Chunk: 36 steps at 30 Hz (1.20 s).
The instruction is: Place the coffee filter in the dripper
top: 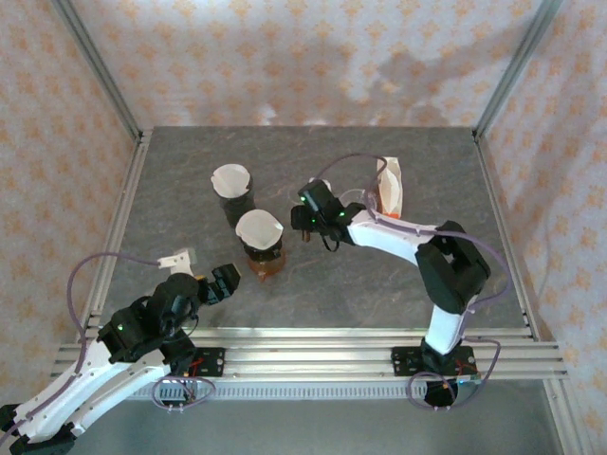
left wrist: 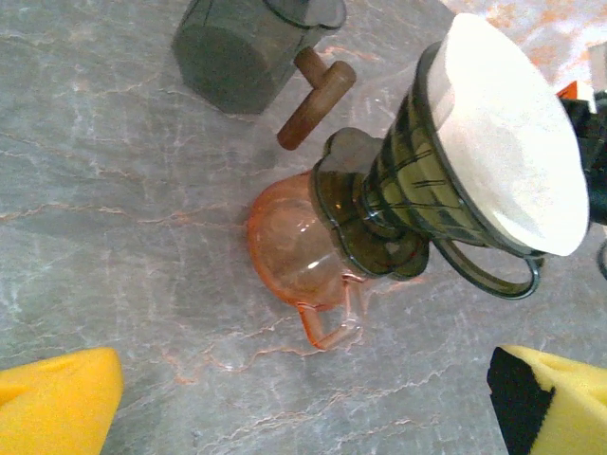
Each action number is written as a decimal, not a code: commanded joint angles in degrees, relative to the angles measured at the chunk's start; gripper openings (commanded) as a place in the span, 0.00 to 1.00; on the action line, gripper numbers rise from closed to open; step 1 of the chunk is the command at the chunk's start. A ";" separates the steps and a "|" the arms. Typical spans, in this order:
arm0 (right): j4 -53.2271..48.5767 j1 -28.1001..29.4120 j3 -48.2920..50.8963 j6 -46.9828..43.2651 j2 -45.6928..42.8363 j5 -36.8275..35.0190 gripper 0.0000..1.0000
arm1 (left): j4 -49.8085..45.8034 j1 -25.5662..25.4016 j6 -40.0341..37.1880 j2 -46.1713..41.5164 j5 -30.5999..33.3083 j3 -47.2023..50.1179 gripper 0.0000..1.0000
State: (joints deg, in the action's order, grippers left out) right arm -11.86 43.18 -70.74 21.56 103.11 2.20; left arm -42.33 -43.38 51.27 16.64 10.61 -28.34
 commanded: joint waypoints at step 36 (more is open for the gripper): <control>-17.65 28.16 28.36 11.09 -33.95 -16.58 0.13 | -0.26 0.40 -2.35 0.76 -0.98 -7.10 1.00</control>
State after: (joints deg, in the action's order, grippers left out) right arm -28.45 70.02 -43.53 27.99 71.26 -9.30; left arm -41.32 -43.38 49.04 17.08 9.02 -35.94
